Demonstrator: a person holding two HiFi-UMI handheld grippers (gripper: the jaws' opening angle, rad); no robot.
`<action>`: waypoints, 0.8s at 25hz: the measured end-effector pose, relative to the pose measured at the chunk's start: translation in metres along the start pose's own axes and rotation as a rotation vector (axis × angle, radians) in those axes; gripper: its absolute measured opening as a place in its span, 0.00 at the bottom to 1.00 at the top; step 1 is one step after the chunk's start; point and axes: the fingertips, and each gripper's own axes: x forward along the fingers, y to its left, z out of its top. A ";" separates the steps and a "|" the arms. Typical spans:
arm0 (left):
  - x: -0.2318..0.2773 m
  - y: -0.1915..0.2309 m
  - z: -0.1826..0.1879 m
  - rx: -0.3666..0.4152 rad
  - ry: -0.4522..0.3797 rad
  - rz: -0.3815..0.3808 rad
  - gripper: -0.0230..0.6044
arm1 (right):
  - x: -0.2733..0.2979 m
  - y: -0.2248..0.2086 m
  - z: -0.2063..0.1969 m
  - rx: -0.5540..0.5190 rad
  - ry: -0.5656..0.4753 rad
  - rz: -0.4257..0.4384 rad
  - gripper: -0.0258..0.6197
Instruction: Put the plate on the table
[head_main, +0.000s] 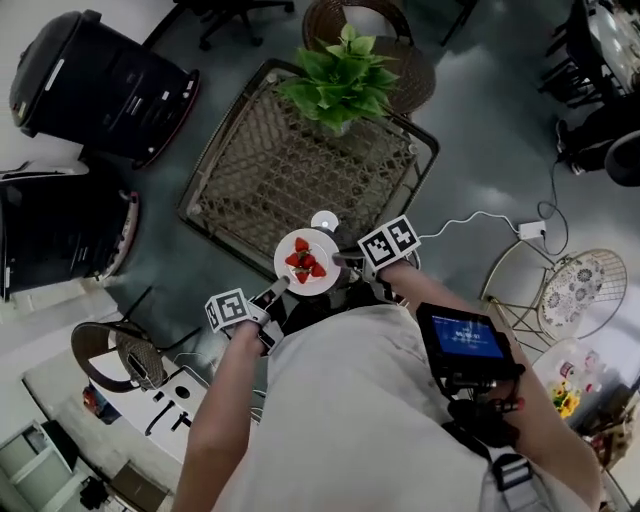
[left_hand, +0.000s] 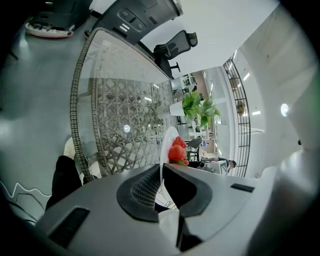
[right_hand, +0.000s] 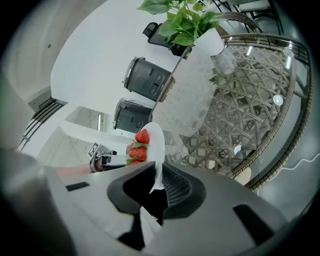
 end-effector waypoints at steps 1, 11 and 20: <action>0.001 0.002 0.001 -0.005 0.008 -0.001 0.06 | 0.002 -0.001 -0.001 0.008 0.002 -0.008 0.09; 0.009 0.035 0.027 -0.001 0.102 0.034 0.06 | 0.031 -0.018 0.009 0.070 -0.004 -0.094 0.09; 0.024 0.050 0.041 0.018 0.138 0.078 0.06 | 0.041 -0.039 0.017 0.094 -0.039 -0.109 0.09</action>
